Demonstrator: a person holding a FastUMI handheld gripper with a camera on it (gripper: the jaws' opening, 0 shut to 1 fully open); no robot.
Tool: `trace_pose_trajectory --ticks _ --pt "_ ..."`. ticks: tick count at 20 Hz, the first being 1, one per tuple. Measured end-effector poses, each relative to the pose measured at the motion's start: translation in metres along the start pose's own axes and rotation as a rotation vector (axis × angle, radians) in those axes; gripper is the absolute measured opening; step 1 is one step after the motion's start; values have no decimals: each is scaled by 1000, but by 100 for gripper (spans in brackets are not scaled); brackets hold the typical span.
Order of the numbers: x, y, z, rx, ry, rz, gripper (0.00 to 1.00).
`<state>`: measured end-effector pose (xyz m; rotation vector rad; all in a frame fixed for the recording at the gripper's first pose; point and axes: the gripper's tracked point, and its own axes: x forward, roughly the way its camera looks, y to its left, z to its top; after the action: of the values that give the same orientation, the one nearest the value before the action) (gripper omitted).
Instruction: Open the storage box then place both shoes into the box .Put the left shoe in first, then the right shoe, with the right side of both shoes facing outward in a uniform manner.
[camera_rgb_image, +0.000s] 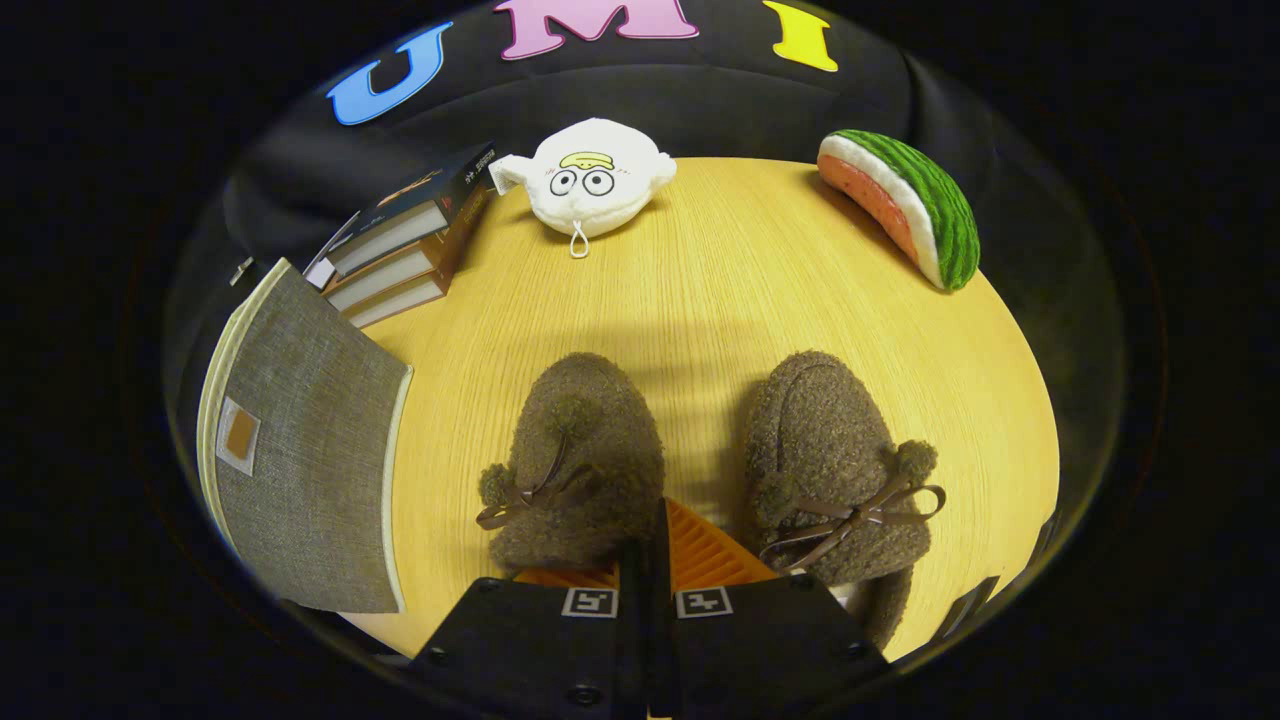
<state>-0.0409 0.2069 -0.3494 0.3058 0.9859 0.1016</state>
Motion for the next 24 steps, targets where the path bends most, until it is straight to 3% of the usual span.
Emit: trace_pose_trajectory --ticks 7,16,24 --pt "-64 9 32 49 -15 -48 6" --pt "-162 110 109 116 -115 110 6" --pt "-165 219 102 98 -49 176 6"
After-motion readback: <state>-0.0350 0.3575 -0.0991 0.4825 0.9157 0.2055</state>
